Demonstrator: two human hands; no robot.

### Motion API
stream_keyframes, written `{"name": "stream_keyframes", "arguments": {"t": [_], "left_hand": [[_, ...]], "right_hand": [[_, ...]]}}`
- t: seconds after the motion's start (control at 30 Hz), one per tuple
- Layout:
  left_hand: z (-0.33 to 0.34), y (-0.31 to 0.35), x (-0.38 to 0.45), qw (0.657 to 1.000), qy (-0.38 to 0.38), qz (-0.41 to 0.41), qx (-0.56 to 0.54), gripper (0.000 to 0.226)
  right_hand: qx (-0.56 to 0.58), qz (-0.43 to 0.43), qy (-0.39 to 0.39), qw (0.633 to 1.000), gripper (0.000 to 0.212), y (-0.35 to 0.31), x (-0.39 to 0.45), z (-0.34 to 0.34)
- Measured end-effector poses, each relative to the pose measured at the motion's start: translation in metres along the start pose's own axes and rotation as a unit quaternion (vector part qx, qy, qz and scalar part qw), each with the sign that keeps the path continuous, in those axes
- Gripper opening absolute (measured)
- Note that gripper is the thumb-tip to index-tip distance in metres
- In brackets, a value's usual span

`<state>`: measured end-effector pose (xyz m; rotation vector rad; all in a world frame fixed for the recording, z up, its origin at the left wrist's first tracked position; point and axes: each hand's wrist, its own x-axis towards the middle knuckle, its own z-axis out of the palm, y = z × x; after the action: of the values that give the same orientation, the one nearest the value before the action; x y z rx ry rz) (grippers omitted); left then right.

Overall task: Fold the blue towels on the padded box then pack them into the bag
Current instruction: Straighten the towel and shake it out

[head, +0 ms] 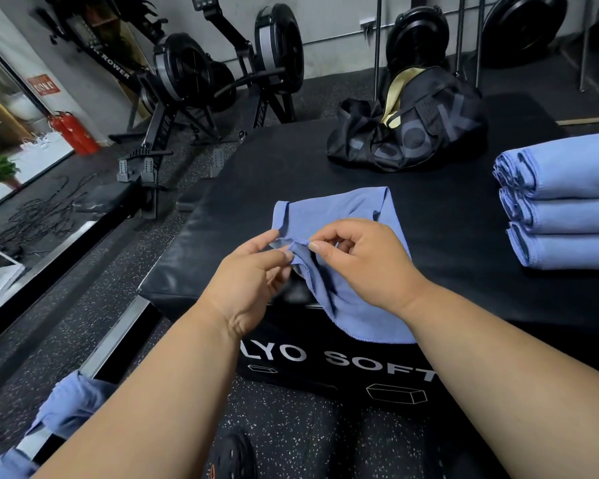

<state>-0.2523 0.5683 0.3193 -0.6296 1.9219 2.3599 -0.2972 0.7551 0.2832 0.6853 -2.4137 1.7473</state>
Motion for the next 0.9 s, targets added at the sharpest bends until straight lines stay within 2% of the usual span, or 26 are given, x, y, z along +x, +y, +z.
{"name": "stream_keyframes", "arguments": {"t": [0.2,0.33,0.4,0.5,0.6,0.9], "left_hand": [[0.008,0.008,-0.006,0.998,-0.018,-0.023,-0.063,0.038],[0.007,0.006,-0.008,0.997,0.030,-0.027,-0.058,0.033],[0.005,0.005,-0.007,0.995,0.056,-0.032,-0.075,0.042],[0.006,0.004,-0.009,0.995,0.044,-0.023,-0.084,0.048],[0.012,0.006,-0.014,0.998,0.005,-0.001,-0.061,0.035],[0.011,0.003,-0.017,0.997,0.020,0.006,-0.080,0.033]], "right_hand": [[-0.030,-0.036,-0.012,0.999,0.006,0.002,-0.003,0.006],[0.045,-0.020,0.063,0.997,0.011,-0.002,-0.003,0.005],[0.065,-0.015,0.091,0.994,0.012,-0.005,-0.002,0.003],[0.049,-0.007,0.048,0.998,0.010,-0.003,-0.003,0.006],[0.015,-0.013,-0.009,1.000,0.007,-0.001,-0.006,0.014],[0.009,-0.004,-0.040,0.999,0.009,-0.001,-0.006,0.006]]}}
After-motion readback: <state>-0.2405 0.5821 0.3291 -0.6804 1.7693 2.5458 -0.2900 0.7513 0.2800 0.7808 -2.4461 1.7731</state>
